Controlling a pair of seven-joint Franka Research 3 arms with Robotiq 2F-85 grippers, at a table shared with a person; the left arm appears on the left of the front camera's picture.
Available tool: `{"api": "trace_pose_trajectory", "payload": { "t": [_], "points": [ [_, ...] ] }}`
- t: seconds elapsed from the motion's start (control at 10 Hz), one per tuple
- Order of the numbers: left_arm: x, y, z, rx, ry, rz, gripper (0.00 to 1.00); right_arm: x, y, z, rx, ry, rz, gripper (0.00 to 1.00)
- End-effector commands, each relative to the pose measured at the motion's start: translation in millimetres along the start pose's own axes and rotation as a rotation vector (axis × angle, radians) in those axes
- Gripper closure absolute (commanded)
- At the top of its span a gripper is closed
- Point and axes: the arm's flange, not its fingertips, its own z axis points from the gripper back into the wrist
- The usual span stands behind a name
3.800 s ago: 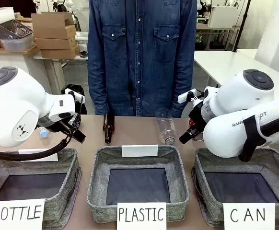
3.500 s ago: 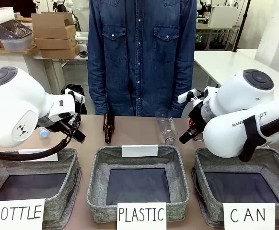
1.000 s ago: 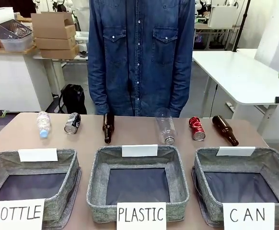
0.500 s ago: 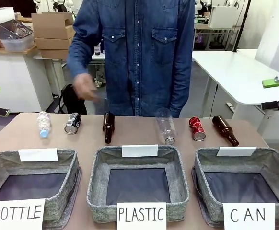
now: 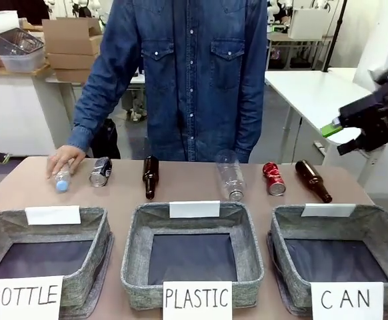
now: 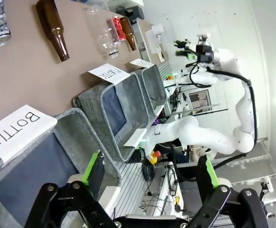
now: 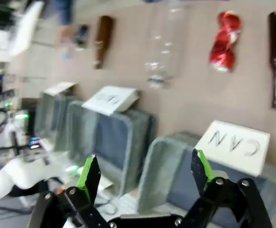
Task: Sort the can waste into the basket.
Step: Pick up the can waste from the table and place it in the right Fabric basket.
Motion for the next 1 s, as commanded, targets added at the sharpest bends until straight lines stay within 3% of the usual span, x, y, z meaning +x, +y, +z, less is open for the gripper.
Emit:
{"api": "trace_pose_trajectory", "payload": {
  "t": [0.0,0.2,0.3,0.4,0.5,0.6,0.7,0.9],
  "points": [
    [-1.6,-1.8,1.1,-0.009,0.012,-0.026,0.00,35.3,6.9,-34.7,-0.393,0.077,-0.022,0.00],
    [-1.6,-1.8,1.1,-0.009,0.012,-0.026,0.00,57.1,7.9,-80.1,-0.493,0.148,-0.019,0.00],
    [-1.6,-1.8,1.1,-0.009,0.012,-0.026,0.00,58.2,1.9,-78.2,-0.467,0.234,-0.116,0.00],
    [-1.6,-1.8,1.1,-0.009,0.012,-0.026,0.00,43.3,15.6,-71.8,-0.412,0.068,0.055,0.00],
    [-1.6,-1.8,1.1,-0.009,0.012,-0.026,0.00,45.8,2.8,-89.0,-0.480,0.131,0.000,0.00],
    [-1.6,-1.8,1.1,-0.009,0.012,-0.026,0.00,29.0,9.4,-77.2,-0.614,0.046,0.051,0.00],
    [-1.6,-1.8,1.1,-0.009,0.012,-0.026,0.00,45.1,4.1,-86.7,-0.594,-0.001,0.083,0.00],
    [-1.6,-1.8,1.1,-0.009,0.012,-0.026,0.00,81.3,-9.0,-127.1,-0.586,0.027,0.115,0.00]
  ]
}}
